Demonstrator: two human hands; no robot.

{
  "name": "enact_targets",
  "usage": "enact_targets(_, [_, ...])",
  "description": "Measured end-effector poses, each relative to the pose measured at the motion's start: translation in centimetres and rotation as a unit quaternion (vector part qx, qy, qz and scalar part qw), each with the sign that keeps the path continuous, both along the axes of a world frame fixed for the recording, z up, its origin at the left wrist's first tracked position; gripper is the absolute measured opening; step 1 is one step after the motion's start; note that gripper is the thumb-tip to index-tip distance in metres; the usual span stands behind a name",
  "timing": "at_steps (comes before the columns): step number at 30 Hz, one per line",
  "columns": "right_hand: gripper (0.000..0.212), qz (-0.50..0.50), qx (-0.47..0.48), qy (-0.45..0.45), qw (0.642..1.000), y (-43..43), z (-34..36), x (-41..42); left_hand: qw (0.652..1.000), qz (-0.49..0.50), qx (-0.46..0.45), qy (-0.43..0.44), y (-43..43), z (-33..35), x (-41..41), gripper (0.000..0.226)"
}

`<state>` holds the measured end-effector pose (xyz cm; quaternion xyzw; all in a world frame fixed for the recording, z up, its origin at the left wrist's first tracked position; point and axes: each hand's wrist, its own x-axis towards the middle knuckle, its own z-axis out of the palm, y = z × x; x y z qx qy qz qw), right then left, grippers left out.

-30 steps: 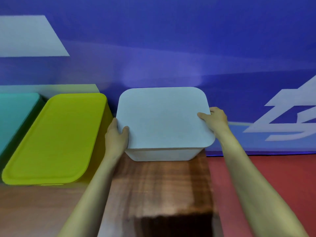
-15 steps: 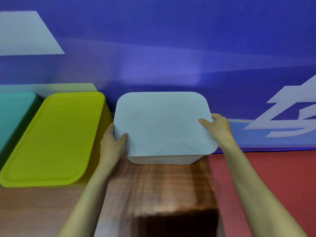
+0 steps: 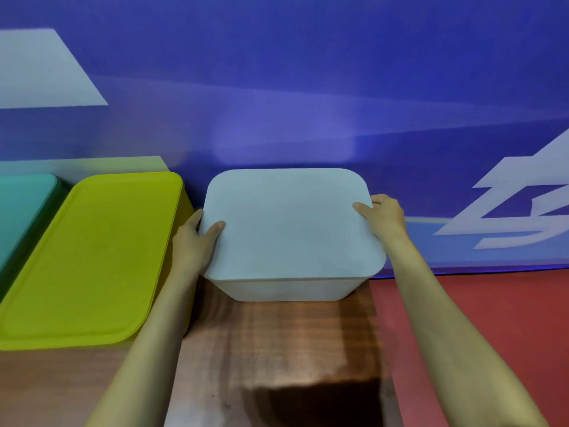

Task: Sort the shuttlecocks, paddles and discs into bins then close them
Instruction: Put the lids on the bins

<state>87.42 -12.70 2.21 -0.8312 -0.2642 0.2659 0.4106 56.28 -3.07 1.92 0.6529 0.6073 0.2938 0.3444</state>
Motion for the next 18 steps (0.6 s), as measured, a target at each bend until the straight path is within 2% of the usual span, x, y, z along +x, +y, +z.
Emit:
enact_targets(5, [0.034, 0.028, 0.031, 0.025, 0.999, 0.7, 0.1, -0.4, 0.994, -0.004, -0.041, 0.099, 2.7, -0.2, 1.7, 0.037])
enact_targets(10, [0.043, 0.062, 0.041, 0.055, 0.996, 0.7, 0.1, 0.0, 0.989, 0.018, -0.074, 0.125, 4.3, -0.5, 2.7, 0.043])
enact_targets(13, [0.058, 0.059, 0.029, 0.065, 0.996, 0.8, 0.1, 0.3, 0.990, 0.016, -0.054, 0.130, 3.5, -1.1, 2.6, 0.042])
enact_targets(18, [0.058, 0.063, 0.029, 0.058, 0.996, 0.3, -0.9, 0.3, 0.985, 0.024, 0.024, 0.171, 2.0, -2.4, 2.0, 0.038])
